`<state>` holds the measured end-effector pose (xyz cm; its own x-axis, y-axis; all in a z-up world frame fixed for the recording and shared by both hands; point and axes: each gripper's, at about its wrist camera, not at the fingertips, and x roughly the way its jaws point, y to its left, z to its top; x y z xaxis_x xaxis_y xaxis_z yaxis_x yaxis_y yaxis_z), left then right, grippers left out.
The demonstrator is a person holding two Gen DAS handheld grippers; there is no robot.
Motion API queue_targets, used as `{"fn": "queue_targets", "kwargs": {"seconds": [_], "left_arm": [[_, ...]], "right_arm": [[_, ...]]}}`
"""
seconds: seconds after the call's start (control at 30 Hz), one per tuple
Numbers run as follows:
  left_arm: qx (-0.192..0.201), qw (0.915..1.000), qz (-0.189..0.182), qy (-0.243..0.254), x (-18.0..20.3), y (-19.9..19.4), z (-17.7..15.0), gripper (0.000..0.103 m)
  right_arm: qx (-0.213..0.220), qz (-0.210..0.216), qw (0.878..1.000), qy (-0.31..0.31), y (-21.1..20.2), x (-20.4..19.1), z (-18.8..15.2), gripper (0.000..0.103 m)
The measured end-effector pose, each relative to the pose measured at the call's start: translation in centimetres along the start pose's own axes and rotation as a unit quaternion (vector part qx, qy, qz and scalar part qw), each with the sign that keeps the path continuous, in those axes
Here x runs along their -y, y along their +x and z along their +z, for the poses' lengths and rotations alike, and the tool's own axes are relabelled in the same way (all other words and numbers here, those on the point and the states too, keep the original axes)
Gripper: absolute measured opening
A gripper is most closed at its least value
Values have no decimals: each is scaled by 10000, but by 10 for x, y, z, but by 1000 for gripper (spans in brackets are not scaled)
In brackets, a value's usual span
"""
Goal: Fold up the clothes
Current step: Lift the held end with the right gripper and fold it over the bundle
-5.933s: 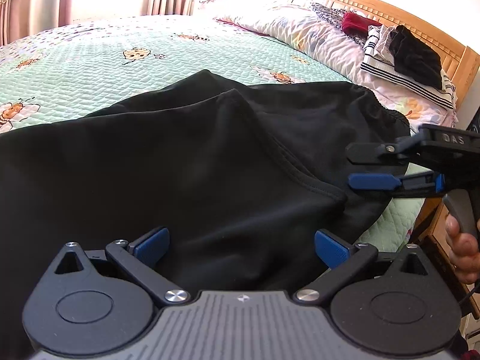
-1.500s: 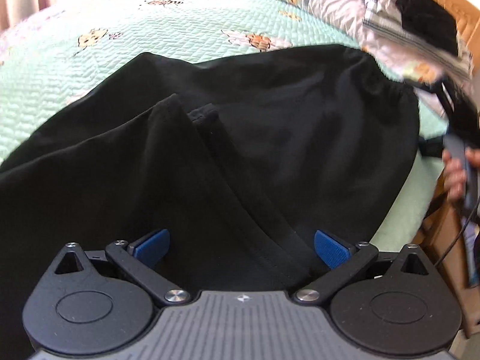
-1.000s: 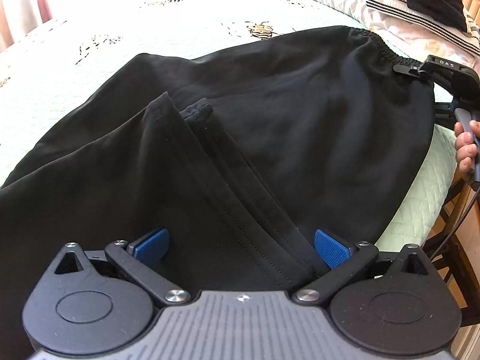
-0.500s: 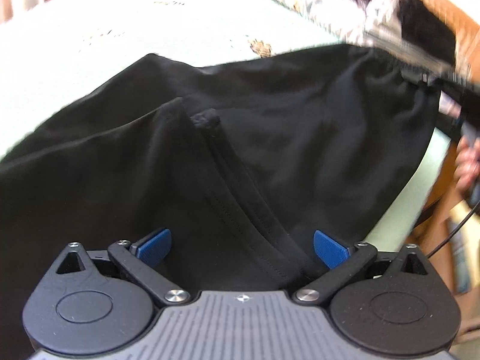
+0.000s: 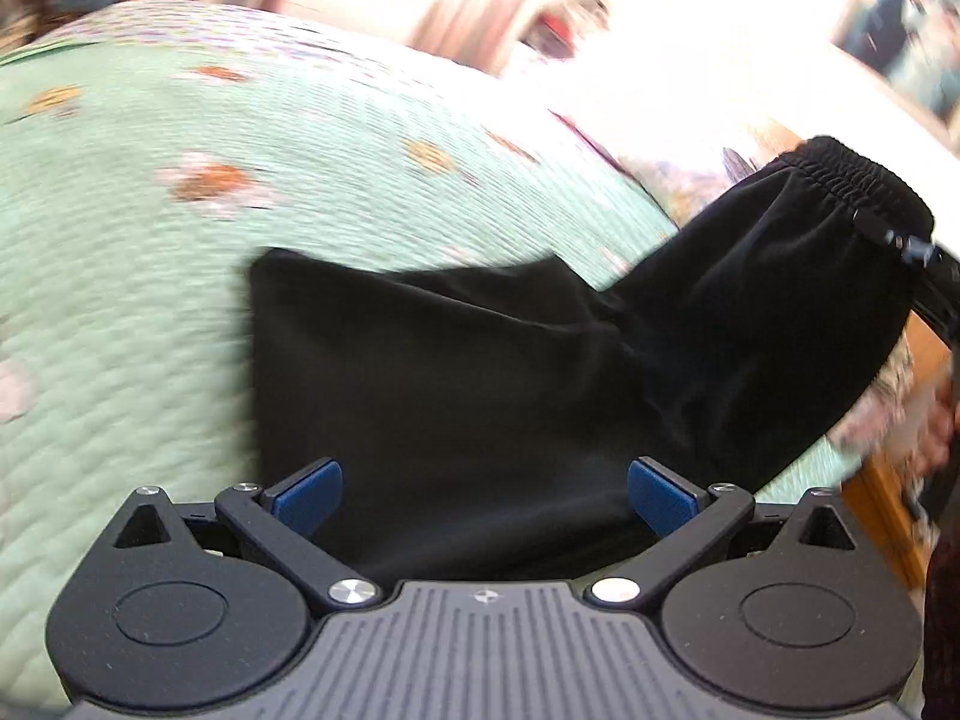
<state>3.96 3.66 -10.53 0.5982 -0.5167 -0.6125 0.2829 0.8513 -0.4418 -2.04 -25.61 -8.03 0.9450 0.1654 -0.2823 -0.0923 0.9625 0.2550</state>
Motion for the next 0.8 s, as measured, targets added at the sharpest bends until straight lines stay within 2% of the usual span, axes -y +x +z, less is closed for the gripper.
{"fn": "queue_targets", "kwargs": {"seconds": [0.07, 0.13, 0.23, 0.27, 0.3, 0.4, 0.43, 0.53, 0.6, 0.67, 0.73, 0.8], "left_arm": [[117, 9995, 106, -278, -23, -17, -8, 102], [197, 9982, 193, -537, -45, -31, -16, 102], [205, 9963, 271, -792, -71, -44, -30, 102], [182, 9958, 289, -851, -76, -46, -34, 102], [159, 9953, 304, -906, -82, -48, -39, 102], [91, 9950, 250, -968, -90, -47, -46, 102], [75, 9948, 232, -992, -92, -46, -47, 102], [125, 9947, 167, -1011, -95, -42, -47, 102], [127, 9945, 156, -1025, -95, -41, -47, 102], [113, 9944, 171, -1036, -94, -41, -47, 102], [76, 9941, 233, -1061, -94, -40, -48, 102], [43, 9935, 309, -1091, -95, -39, -48, 102]], "right_arm": [[-207, 186, 9966, -779, 16, -55, -14, 31], [-414, 370, 9863, -1553, 32, -111, -28, 31], [-717, 642, 9582, -2693, 55, -194, -48, 33], [-999, 815, 9477, -2919, 69, -207, -70, 33], [-1258, 895, 9395, -3058, 78, -215, -91, 34], [-1065, 751, 9260, -3543, 73, -227, -116, 34], [-1040, 740, 9235, -3617, 71, -229, -115, 34], [-979, 766, 9348, -3327, 61, -227, -93, 33], [-790, 813, 9423, -3151, 51, -229, -78, 33], [-708, 890, 9431, -3124, 48, -231, -74, 33], [-807, 982, 9352, -3305, 51, -233, -84, 34], [-1217, 1188, 9140, -3683, 67, -237, -113, 39]]}}
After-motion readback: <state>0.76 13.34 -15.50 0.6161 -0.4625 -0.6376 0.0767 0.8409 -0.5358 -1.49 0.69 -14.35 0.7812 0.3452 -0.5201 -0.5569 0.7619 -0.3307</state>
